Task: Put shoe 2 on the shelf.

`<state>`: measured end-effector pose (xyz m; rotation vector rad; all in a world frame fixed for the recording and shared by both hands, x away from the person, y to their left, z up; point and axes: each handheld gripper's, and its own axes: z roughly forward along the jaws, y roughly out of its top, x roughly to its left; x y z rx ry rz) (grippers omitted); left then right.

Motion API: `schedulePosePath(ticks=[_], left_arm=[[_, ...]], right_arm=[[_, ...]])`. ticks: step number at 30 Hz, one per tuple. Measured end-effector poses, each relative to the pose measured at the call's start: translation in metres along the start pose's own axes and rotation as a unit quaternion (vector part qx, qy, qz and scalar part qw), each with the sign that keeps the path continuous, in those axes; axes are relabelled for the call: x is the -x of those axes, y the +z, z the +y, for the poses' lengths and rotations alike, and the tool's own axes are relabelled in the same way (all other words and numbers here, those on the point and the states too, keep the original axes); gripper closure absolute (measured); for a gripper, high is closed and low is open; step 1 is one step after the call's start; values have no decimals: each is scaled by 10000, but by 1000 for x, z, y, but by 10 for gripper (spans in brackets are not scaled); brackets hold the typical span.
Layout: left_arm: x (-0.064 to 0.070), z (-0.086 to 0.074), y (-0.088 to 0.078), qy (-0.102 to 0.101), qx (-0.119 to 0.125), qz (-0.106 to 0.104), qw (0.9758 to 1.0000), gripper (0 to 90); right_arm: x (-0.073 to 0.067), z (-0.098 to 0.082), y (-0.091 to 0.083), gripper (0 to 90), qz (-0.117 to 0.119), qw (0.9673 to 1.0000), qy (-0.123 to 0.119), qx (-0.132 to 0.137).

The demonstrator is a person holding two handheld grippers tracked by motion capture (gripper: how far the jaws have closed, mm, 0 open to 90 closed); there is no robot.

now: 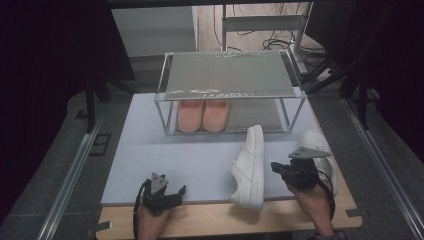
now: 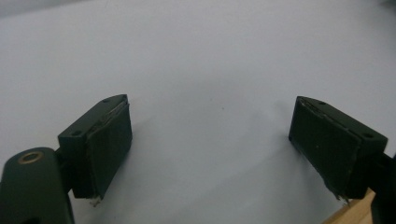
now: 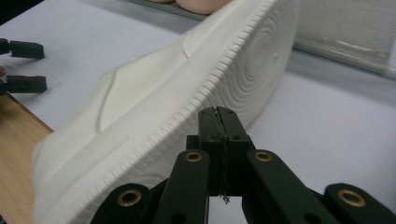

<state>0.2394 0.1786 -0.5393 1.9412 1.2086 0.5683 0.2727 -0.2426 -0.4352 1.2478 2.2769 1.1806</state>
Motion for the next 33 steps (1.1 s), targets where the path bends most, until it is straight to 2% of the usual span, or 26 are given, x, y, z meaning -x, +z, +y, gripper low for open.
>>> schedulePosePath(ticks=[7, 16, 22, 26, 33], left_arm=[[0, 0, 0, 7, -6, -2, 10000, 133], [0, 0, 0, 2, -2, -1, 10000, 134], [0, 0, 0, -6, 4, 10, 10000, 134], [0, 0, 0, -4, 3, 15, 10000, 135], [0, 0, 0, 2, -2, 16, 10000, 135]], right_arm=[[-12, 10, 13, 898, 143, 9998, -131, -6], [-22, 15, 26, 898, 176, 9994, -270, -136], [-21, 11, 24, 900, 139, 9995, -261, -122], [-15, 6, 18, 900, 160, 9997, -154, -111], [-9, -1, 9, 900, 26, 10000, -58, -69]])
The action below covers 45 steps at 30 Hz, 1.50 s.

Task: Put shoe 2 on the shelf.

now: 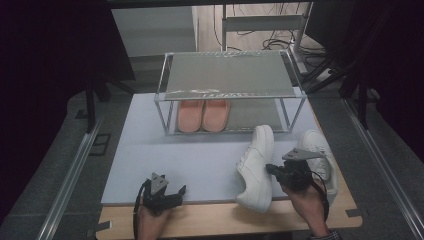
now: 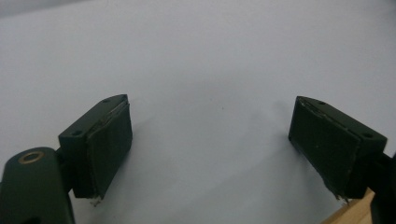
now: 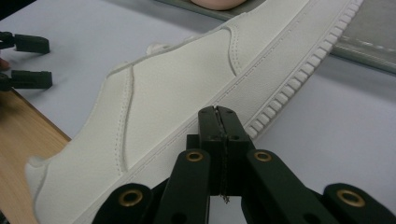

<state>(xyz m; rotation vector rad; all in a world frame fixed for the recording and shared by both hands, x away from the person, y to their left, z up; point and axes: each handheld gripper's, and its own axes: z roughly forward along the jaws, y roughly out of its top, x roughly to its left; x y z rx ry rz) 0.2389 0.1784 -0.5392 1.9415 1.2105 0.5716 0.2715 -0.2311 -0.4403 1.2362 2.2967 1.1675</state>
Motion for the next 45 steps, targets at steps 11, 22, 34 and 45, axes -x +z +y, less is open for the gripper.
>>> schedulePosePath(ticks=[11, 22, 34, 45], left_arm=[[0, 0, 0, 7, -5, 0, 10000, 135], [0, 0, 0, 6, -6, 1, 10000, 135], [0, 0, 0, 9, -6, 3, 10000, 135], [0, 0, 0, 6, -4, 6, 10000, 136]], right_arm=[[15, -15, -15, 900, -383, 9989, 241, -120], [12, -23, -18, 900, -988, 9945, 125, -316], [14, -44, -8, 900, -1642, 9838, 256, -670], [-1, -47, 16, 900, -1369, 9893, 382, -340]])
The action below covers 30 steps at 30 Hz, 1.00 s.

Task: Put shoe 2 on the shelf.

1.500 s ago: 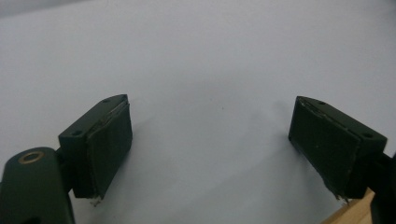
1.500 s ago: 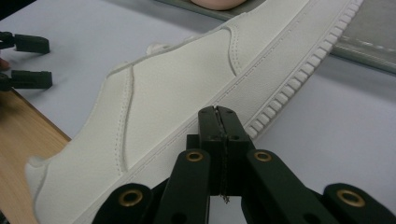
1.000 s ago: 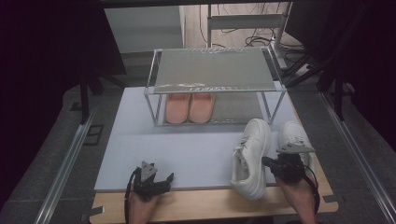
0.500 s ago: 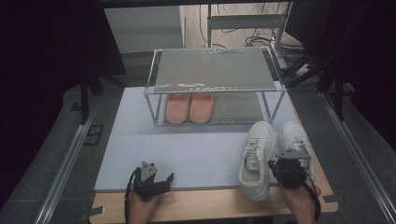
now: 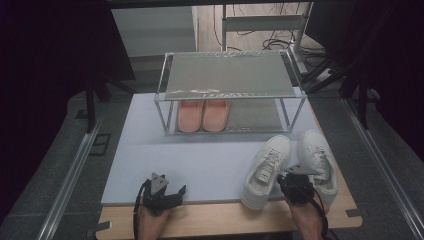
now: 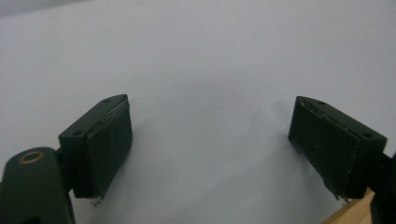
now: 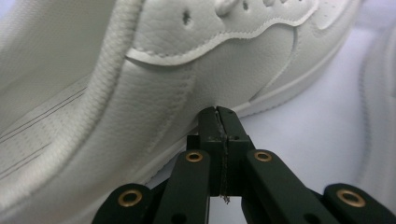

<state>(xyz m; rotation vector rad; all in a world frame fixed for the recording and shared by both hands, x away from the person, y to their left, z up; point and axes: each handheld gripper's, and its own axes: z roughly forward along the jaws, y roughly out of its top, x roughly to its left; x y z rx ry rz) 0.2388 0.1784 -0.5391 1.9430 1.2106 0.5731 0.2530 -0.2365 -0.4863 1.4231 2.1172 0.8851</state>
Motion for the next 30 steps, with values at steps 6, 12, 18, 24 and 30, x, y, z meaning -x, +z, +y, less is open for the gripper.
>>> schedulePosePath(ticks=[6, 12, 18, 24, 30], left_arm=[[0, 0, 0, -1, -1, 0, 10000, 136], [0, 0, 0, -3, -1, -2, 10000, 136], [0, 0, 0, -3, 0, -1, 10000, 136], [0, 0, 0, -3, 0, -1, 10000, 136], [0, 0, 0, -2, -1, -1, 10000, 136]], right_arm=[[-7, 7, 12, 900, 164, 9998, -20, 123], [-4, 9, 3, 898, 426, 9987, -56, 275], [-5, 14, -19, 898, 744, 9959, -138, 496], [-18, 24, -32, 898, 1160, 9911, -263, 601], [-33, 29, -26, 898, 1490, 9866, -382, 540]])
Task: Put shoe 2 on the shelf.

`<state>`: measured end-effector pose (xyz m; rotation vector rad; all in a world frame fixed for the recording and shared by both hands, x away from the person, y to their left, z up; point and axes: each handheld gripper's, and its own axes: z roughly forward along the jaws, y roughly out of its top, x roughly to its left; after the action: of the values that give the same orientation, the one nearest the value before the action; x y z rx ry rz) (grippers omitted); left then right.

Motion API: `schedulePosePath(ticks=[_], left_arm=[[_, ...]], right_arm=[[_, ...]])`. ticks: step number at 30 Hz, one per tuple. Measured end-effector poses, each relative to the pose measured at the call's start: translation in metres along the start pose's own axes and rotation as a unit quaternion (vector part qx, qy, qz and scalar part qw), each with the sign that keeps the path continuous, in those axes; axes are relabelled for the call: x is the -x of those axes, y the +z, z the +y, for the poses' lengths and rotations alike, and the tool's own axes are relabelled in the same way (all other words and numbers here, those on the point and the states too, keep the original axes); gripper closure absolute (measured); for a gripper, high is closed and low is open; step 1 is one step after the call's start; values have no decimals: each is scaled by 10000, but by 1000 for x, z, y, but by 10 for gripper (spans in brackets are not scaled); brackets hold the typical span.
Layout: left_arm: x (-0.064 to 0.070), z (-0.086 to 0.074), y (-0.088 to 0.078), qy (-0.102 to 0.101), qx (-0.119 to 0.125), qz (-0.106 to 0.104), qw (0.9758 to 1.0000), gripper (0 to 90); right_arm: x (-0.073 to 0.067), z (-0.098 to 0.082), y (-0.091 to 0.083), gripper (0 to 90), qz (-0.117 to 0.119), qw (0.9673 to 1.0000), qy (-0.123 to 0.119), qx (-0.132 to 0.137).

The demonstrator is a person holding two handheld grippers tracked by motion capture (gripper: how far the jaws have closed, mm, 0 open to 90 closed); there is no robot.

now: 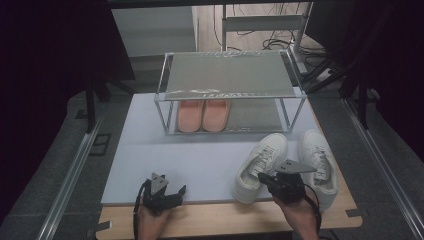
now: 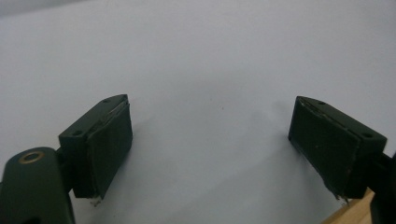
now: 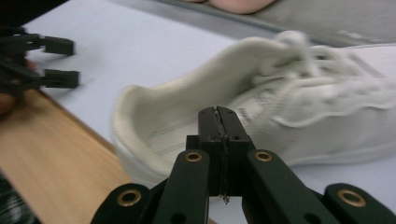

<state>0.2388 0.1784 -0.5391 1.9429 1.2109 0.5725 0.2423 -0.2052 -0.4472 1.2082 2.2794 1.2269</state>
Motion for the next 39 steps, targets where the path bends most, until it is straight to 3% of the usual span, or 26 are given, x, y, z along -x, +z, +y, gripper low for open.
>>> schedulePosePath(ticks=[6, 17, 25, 32, 36, 39], left_arm=[[0, 0, 0, -1, 1, 1, 10000, 136], [0, 0, 0, 0, 3, 5, 10000, 137], [0, 0, 0, 1, 2, 6, 10000, 137], [0, 0, 0, -2, 2, 5, 10000, 137], [0, 0, 0, -2, 1, 5, 10000, 137], [0, 0, 0, -2, 2, 4, 10000, 137]], right_arm=[[-3, -6, 10, 899, 129, 9999, -13, -92], [6, -15, -3, 900, 53, 9999, 17, -126], [23, -24, -21, 900, -220, 9995, 145, -183], [42, -29, -35, 900, -656, 9969, 362, -234], [44, -30, -39, 888, -603, 9971, 428, -190], [43, -28, -45, 832, -588, 9973, 431, -112]])
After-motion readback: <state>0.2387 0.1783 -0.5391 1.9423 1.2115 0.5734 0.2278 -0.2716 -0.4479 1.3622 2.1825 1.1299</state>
